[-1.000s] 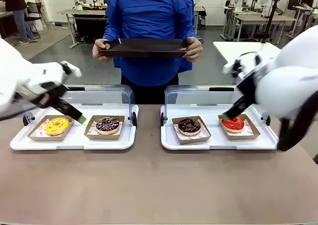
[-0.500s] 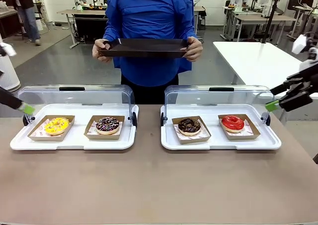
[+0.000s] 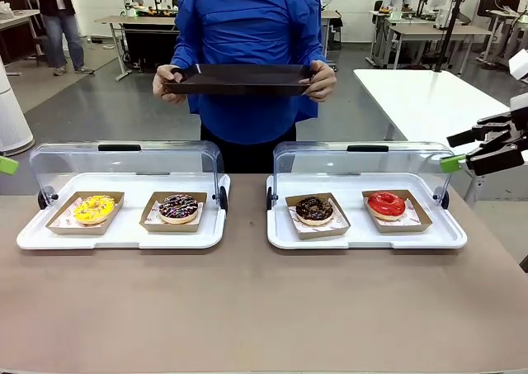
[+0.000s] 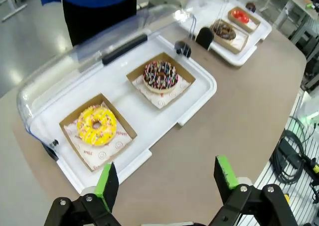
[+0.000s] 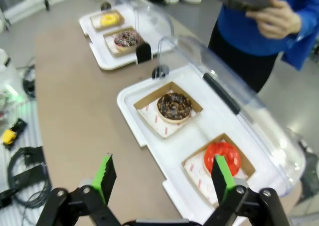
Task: Provide the desired donut to the person.
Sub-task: Pick up and lift the Paper togo box containing the Donut pointed at by the person.
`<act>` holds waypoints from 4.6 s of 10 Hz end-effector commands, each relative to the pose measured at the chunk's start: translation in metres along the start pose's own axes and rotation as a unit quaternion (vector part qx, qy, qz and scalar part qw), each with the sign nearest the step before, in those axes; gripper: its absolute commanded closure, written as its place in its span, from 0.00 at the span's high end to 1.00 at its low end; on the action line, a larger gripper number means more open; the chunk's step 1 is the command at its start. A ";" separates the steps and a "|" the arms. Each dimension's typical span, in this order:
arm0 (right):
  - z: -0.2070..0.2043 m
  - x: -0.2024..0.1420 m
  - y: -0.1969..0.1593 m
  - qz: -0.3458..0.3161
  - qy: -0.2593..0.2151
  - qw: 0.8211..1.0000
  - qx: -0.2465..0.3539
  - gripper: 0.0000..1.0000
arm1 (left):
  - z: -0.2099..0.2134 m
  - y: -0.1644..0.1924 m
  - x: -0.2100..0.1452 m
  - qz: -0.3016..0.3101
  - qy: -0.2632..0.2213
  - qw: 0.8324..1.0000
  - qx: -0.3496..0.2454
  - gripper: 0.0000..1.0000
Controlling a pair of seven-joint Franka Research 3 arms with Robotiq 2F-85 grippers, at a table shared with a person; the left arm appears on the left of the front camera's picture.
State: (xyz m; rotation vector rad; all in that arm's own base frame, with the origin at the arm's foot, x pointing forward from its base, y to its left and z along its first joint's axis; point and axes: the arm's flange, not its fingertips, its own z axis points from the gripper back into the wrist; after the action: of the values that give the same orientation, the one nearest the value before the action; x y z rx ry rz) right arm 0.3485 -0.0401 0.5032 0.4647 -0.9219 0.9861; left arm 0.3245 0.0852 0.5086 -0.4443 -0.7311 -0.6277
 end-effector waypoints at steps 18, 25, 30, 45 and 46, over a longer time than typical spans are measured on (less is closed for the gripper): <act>-0.013 -0.006 0.004 -0.078 0.027 0.994 -0.073 1.00 | -0.026 -0.038 -0.028 -0.035 -0.035 0.999 -0.020 1.00; -0.003 -0.009 -0.009 -0.039 0.012 0.997 -0.060 1.00 | 0.001 -0.003 0.011 -0.009 -0.055 0.998 -0.009 1.00; -0.003 -0.009 -0.009 -0.039 0.012 0.997 -0.060 1.00 | 0.001 -0.003 0.011 -0.009 -0.055 0.998 -0.009 1.00; -0.003 -0.009 -0.009 -0.039 0.012 0.997 -0.060 1.00 | 0.001 -0.003 0.011 -0.009 -0.055 0.998 -0.009 1.00; -0.003 -0.009 -0.009 -0.039 0.012 0.997 -0.060 1.00 | 0.001 -0.003 0.011 -0.009 -0.055 0.998 -0.009 1.00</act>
State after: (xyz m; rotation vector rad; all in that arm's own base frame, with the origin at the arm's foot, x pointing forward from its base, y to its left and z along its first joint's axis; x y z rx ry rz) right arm 0.3540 -0.0447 0.4965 0.3798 -0.9196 0.8482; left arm 0.3274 0.0784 0.5181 -0.4898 -0.8282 -0.6286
